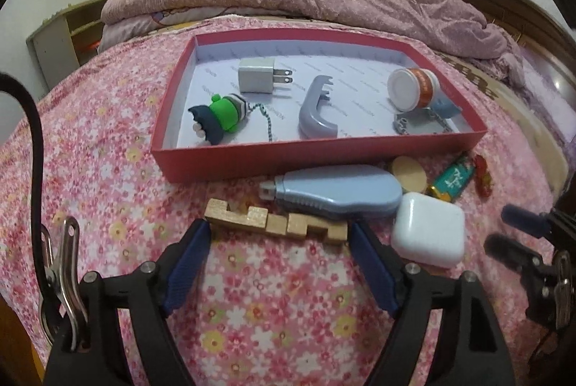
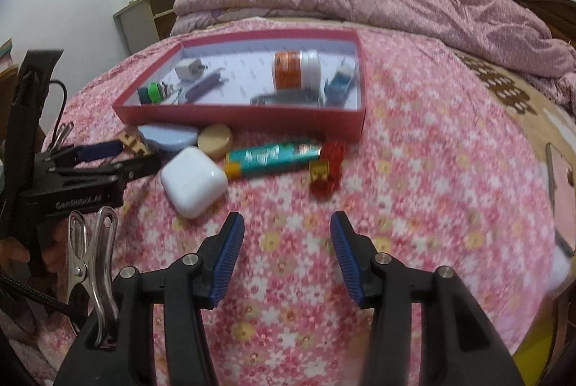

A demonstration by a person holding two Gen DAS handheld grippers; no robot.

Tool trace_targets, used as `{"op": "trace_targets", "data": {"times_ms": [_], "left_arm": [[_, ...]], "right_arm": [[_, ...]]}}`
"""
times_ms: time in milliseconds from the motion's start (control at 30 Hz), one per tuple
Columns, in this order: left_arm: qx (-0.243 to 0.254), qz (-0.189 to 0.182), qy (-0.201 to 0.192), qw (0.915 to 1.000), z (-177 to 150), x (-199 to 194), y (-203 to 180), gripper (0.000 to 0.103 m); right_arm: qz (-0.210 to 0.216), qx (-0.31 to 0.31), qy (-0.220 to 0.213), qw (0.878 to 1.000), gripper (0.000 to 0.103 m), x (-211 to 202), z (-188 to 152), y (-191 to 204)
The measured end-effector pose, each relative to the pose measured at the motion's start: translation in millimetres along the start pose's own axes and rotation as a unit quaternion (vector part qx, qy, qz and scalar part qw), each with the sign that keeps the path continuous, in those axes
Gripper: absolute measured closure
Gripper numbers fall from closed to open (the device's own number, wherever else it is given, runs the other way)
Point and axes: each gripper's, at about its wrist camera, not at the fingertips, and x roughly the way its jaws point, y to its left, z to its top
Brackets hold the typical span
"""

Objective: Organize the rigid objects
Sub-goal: 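Grasp and lift the wooden zigzag puzzle piece with the left gripper, then grasp the white earbud case with the right gripper while the left holds the wooden piece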

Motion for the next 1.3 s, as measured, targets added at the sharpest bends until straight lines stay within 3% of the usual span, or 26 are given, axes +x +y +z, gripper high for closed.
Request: {"op": "trace_targets", "data": {"times_ms": [167,533,667,800,1067,1300], "left_arm": [[0.022,0.012,-0.009,0.9996,-0.5,3.2,-3.3,0.015],[0.057,-0.025,-0.013,0.9979,6.0,9.9,8.4,0.011],[0.067,-0.032,-0.022,0.997,2.4,5.2,5.5,0.022],[0.078,-0.022,-0.028,0.9963,-3.3,-0.6,3.7,0.023],[0.055,-0.022,-0.03,0.9978,-9.2,-14.3,16.4,0.023],[0.022,-0.021,-0.023,0.9993,-14.8,-21.4,35.8,0.023]], "right_arm": [[0.004,0.003,0.004,1.0,0.052,4.0,-7.2,1.3],[0.012,0.008,-0.005,1.0,0.04,6.4,-8.8,4.5],[0.03,0.031,-0.008,0.999,0.037,5.7,-8.2,-0.5],[0.028,0.029,-0.007,0.999,0.037,5.3,-7.3,-1.9],[0.034,0.02,0.004,0.999,0.037,5.5,-6.9,12.6],[0.043,-0.024,0.004,0.999,0.037,11.2,4.7,41.4]]}}
